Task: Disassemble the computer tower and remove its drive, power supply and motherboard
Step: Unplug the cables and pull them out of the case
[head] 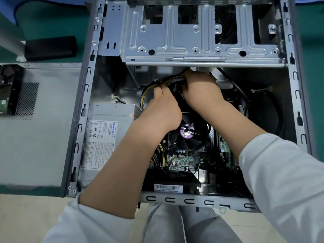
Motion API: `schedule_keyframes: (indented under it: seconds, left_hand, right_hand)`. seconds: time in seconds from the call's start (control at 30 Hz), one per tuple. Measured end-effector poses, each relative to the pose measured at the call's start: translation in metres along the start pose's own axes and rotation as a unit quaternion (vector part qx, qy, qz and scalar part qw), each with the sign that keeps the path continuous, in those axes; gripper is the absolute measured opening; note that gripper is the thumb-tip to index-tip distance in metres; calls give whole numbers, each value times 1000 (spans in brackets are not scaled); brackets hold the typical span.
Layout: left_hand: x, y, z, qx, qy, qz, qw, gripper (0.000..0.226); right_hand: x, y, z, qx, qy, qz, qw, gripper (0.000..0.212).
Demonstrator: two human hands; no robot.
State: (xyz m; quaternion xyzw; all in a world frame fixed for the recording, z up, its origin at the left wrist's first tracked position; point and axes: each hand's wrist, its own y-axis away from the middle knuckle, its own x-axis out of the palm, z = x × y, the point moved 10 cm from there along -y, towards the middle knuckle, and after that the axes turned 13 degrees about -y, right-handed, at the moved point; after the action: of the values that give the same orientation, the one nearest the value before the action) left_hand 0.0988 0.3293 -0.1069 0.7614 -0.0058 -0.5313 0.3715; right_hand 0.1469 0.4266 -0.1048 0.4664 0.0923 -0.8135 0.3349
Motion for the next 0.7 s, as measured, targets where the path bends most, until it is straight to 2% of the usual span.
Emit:
schedule_keyframes:
  seconds: [0.2, 0.7]
  left_hand:
    - [1, 3, -3, 6, 5, -7, 1000, 68]
    - [1, 4, 0, -6, 7, -5, 1000, 64]
  right_hand:
    - [-1, -1, -8, 35, -13, 9, 999, 23]
    - [0, -2, -6, 36, -13, 23, 999, 22]
